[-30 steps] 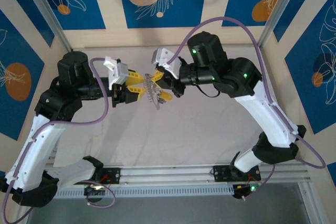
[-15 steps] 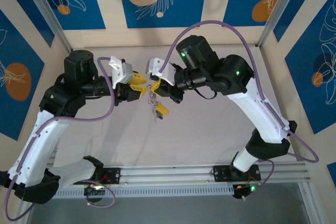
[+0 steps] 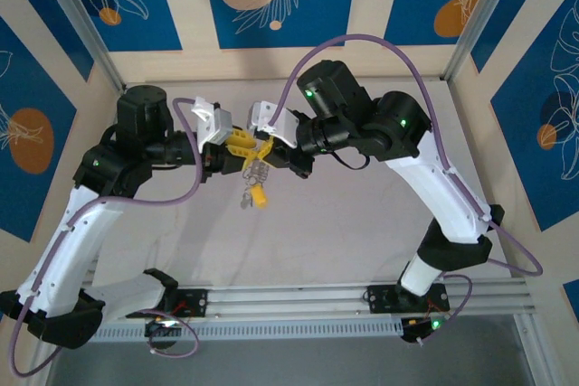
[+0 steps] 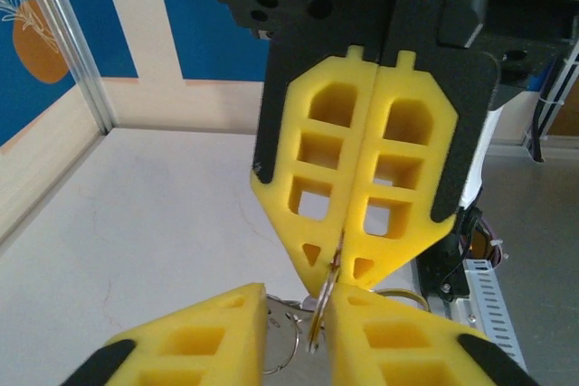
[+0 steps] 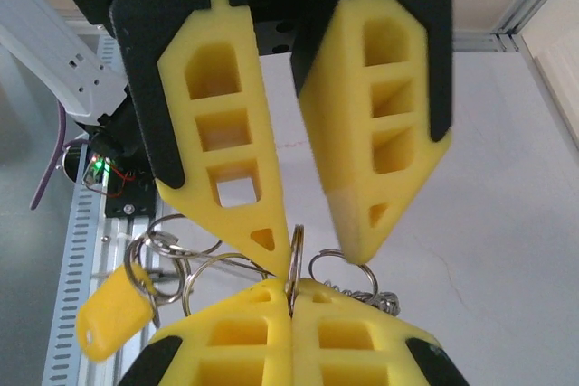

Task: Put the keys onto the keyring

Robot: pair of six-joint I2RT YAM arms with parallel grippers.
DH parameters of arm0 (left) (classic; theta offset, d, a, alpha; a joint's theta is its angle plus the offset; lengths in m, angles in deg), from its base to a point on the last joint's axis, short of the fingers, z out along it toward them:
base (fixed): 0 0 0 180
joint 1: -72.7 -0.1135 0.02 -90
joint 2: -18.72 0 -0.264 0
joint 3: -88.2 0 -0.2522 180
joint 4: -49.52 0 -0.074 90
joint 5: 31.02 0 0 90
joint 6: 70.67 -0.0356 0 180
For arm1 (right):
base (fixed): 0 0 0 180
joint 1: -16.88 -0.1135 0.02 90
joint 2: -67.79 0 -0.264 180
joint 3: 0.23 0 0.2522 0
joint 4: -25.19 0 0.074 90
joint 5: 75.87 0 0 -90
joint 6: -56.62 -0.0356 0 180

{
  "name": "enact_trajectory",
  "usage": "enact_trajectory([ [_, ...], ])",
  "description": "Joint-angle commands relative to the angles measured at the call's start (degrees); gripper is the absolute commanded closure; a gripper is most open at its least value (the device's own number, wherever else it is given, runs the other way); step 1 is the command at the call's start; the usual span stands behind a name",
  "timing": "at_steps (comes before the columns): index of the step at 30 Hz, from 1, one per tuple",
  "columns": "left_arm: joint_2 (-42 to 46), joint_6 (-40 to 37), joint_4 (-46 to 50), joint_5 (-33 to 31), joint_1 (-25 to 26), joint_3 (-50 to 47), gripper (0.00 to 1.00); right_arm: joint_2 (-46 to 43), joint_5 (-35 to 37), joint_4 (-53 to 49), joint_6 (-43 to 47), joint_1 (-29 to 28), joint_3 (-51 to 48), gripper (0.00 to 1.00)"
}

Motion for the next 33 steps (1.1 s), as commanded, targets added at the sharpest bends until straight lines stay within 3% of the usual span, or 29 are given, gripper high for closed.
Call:
enact_trajectory([
  [1,-0.4,-0.2,-1.7,1.6,0.5,-0.8,0.82,0.7,-2.0,0.5,1.0,-0.8,2.5,1.0],
  [4,-0.3,-0.2,-1.7,1.8,0.6,-1.0,0.86,1.0,-1.9,0.5,1.0,-0.8,2.8,1.0],
  [6,-0.2,-0.5,-1.5,2.2,0.7,-1.0,1.0,1.0,-1.6,0.6,0.9,-0.8,3.0,1.0],
  [10,1.2,0.8,-4.1,5.1,0.6,-1.7,1.0,0.3,-1.2,1.4,0.4,-0.8,2.1,1.0],
  [16,2.6,6.1,-11.2,9.9,0.5,-2.2,1.0,-3.5,-5.5,4.9,-1.3,0.2,-4.8,0.76],
  [20,2.8,8.1,-14.2,11.3,0.4,-2.1,1.0,-6.3,-8.3,7.6,-2.8,1.3,-9.2,0.72],
  [22,2.7,9.0,-15.3,12.0,0.3,-2.2,1.0,-8.0,-9.8,9.6,-3.6,2.0,-11.7,0.73],
  [33,2.4,17.2,-26.2,15.4,-0.2,-4.1,1.0,-13.7,-14.3,16.3,-5.9,4.2,-21.0,0.98],
])
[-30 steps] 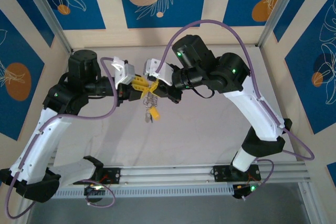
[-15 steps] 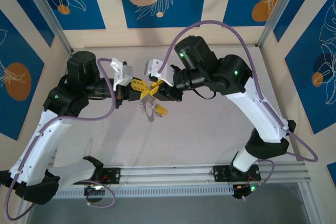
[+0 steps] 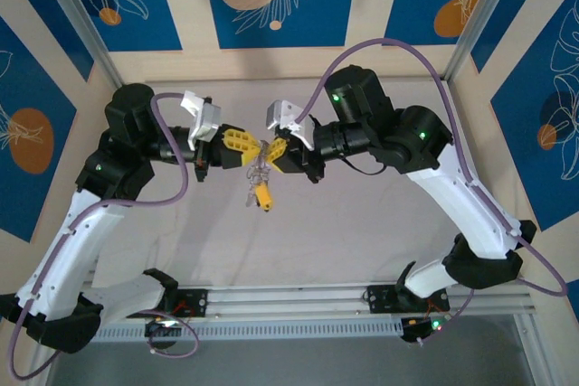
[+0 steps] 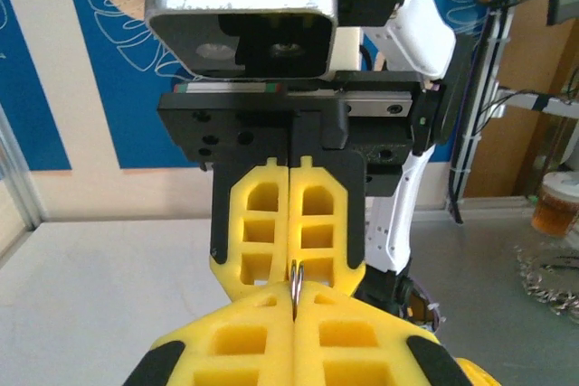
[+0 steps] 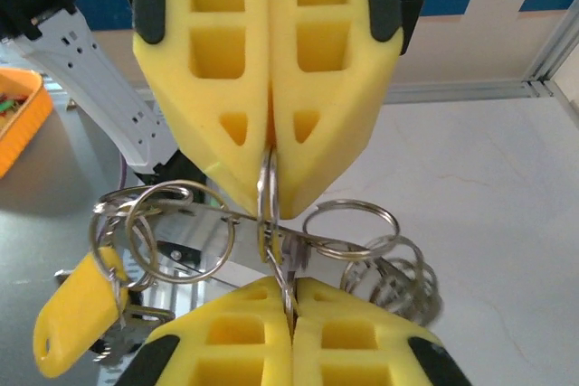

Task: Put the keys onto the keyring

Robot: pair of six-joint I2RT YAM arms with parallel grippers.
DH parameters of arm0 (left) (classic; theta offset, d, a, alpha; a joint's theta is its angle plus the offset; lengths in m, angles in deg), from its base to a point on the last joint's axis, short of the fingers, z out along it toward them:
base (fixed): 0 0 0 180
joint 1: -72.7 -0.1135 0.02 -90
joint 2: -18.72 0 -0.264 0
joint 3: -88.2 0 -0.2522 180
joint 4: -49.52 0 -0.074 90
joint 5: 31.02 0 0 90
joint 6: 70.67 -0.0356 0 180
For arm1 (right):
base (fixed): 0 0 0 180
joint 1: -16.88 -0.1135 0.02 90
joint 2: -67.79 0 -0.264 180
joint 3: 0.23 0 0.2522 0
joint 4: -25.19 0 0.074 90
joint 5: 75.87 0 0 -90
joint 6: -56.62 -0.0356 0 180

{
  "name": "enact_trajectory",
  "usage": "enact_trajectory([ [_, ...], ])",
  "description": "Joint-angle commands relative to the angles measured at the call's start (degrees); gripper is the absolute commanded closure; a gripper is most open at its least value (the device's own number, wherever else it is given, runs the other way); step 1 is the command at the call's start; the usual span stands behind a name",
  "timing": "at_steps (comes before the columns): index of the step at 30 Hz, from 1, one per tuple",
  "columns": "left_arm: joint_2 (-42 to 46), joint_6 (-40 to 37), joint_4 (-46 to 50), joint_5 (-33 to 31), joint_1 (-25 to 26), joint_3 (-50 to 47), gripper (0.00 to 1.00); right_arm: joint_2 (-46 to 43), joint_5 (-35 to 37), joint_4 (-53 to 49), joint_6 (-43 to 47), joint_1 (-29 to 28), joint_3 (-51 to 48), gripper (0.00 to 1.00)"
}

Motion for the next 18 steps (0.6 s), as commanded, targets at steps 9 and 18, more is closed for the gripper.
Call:
enact_trajectory([
  [9,1.6,14.5,-23.6,4.7,-0.5,-5.6,1.0,-2.5,-9.2,5.3,-2.6,1.5,-4.5,1.0],
  [18,1.1,22.3,-35.3,5.5,-0.5,-9.6,1.0,0.0,-14.4,4.8,-3.5,1.5,-2.3,1.0],
])
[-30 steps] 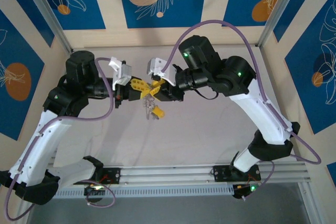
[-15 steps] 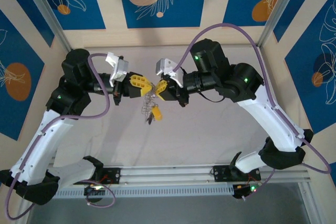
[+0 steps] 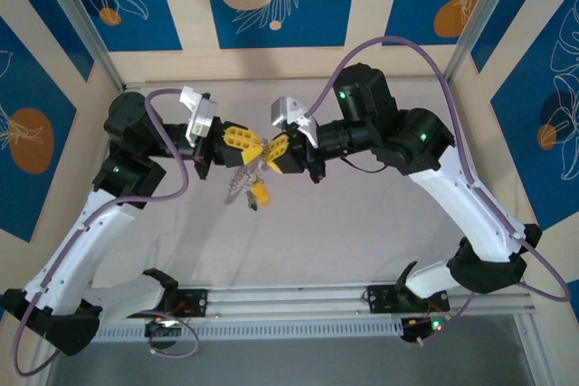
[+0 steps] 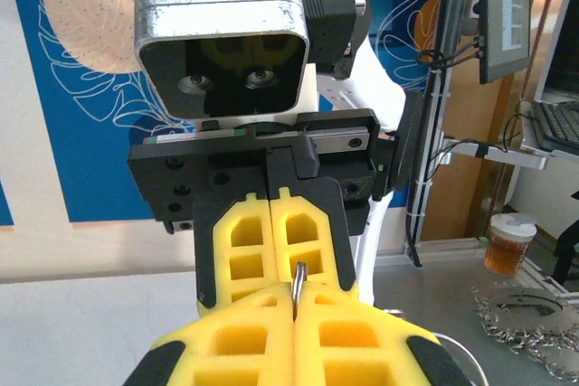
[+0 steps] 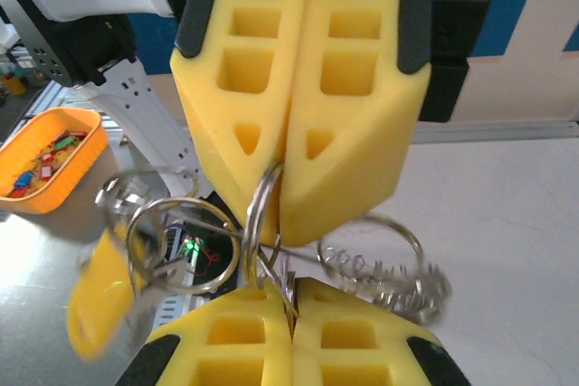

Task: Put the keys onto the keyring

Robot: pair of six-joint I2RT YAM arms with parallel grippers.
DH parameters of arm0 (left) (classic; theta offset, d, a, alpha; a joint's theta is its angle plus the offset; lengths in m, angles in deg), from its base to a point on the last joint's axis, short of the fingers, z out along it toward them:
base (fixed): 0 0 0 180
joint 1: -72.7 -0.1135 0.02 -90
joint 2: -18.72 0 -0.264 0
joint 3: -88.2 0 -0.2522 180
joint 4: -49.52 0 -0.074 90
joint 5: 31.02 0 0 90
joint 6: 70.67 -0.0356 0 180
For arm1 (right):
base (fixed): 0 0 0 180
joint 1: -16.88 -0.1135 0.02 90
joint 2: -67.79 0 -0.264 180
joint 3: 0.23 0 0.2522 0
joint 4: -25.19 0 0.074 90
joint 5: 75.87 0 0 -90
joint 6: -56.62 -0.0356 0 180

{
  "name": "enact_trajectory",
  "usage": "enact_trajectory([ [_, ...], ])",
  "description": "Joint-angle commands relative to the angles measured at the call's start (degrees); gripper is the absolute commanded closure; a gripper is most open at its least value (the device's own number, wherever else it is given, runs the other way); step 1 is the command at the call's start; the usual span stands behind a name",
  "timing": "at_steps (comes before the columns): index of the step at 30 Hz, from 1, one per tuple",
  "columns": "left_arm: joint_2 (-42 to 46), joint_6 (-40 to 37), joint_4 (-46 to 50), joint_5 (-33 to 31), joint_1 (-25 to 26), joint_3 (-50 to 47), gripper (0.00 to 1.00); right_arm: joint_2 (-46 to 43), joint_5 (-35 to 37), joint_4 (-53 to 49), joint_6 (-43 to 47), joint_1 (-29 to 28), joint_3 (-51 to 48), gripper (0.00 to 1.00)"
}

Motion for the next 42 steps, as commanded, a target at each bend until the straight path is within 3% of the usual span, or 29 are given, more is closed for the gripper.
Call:
enact_trajectory([
  [1,0.2,4.6,-9.9,-0.3,-0.4,-1.0,1.0,1.4,-5.8,-0.9,-1.0,-0.5,1.5,1.0],
  [9,0.1,7.9,-14.8,0.1,-0.4,-2.7,1.0,2.7,-6.6,-1.2,-1.6,-0.7,3.1,1.0],
  [18,1.2,0.3,-2.7,0.2,-2.2,-0.2,1.0,-1.1,-2.8,0.1,-1.9,-0.3,0.5,1.0],
  [38,1.6,-0.7,0.4,0.7,-6.9,0.4,1.0,-4.7,1.1,-2.1,-1.9,1.2,-2.0,1.0],
  [40,1.9,-3.0,3.8,-0.7,-7.2,0.0,1.0,-4.8,3.5,-2.0,-2.2,1.3,-3.0,0.93],
  [42,2.4,-6.2,8.9,-3.4,-7.3,-0.9,1.0,-5.2,6.3,-1.1,-2.9,1.8,-4.7,0.79],
])
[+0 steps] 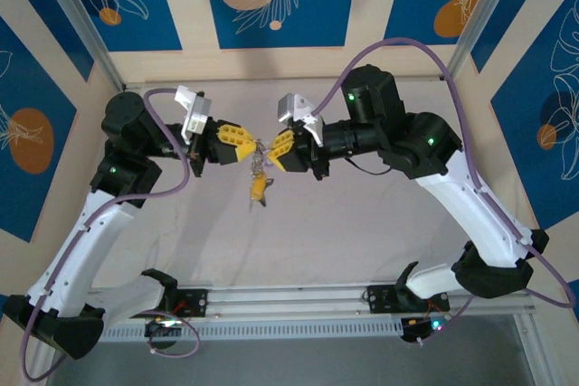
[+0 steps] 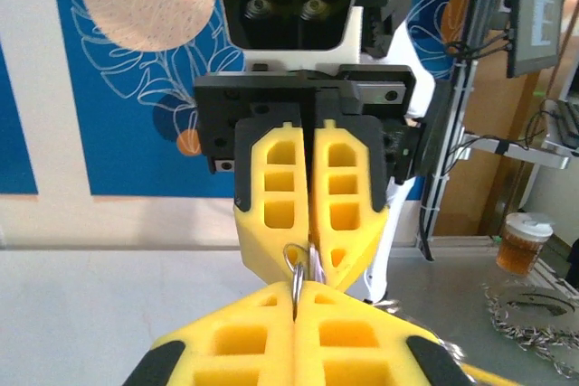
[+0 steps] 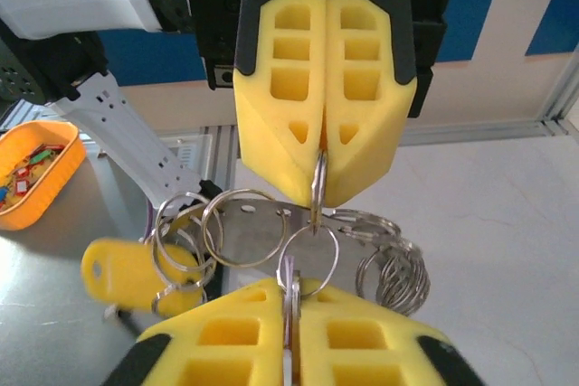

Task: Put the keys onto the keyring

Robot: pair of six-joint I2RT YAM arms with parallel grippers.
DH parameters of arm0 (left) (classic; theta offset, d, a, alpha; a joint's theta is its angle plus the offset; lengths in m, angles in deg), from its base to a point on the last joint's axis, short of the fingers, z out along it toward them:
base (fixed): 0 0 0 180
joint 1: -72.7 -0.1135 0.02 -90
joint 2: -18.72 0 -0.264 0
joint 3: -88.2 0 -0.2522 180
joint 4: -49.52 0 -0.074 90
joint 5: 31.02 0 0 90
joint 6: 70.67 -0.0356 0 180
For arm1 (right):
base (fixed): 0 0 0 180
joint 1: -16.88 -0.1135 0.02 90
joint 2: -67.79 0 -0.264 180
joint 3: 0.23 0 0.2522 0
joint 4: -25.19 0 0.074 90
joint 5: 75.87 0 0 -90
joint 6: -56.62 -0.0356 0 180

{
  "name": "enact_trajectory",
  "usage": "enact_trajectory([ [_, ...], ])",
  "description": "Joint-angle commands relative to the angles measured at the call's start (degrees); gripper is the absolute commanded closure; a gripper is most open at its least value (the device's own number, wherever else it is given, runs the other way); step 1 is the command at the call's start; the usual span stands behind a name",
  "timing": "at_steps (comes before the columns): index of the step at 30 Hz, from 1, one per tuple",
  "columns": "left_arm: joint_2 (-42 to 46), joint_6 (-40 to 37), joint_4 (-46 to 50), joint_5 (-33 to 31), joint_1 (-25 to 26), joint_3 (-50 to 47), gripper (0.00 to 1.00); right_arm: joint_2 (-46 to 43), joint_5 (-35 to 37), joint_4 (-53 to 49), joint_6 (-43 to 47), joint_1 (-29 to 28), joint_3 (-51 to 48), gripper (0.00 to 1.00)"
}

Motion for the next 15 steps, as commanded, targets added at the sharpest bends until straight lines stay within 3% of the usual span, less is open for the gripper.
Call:
enact_trajectory([
  [1,1.8,-5.5,6.7,-5.3,-1.8,-0.1,1.0,-2.8,3.6,-2.0,-1.4,1.1,-3.0,0.74],
  [5,2.7,-9.8,13.7,-10.5,-1.8,-5.1,1.0,-8.8,8.4,11.6,-5.3,7.1,-18.2,0.53],
  [8,2.7,-11.1,17.1,-13.2,-1.9,-8.2,1.0,-13.4,8.0,20.2,-11.3,12.8,-28.4,0.38],
  [15,0.0,-12.3,23.0,-22.5,-1.9,-14.4,1.0,-18.0,8.3,30.1,-18.9,17.2,-39.0,0.24],
])
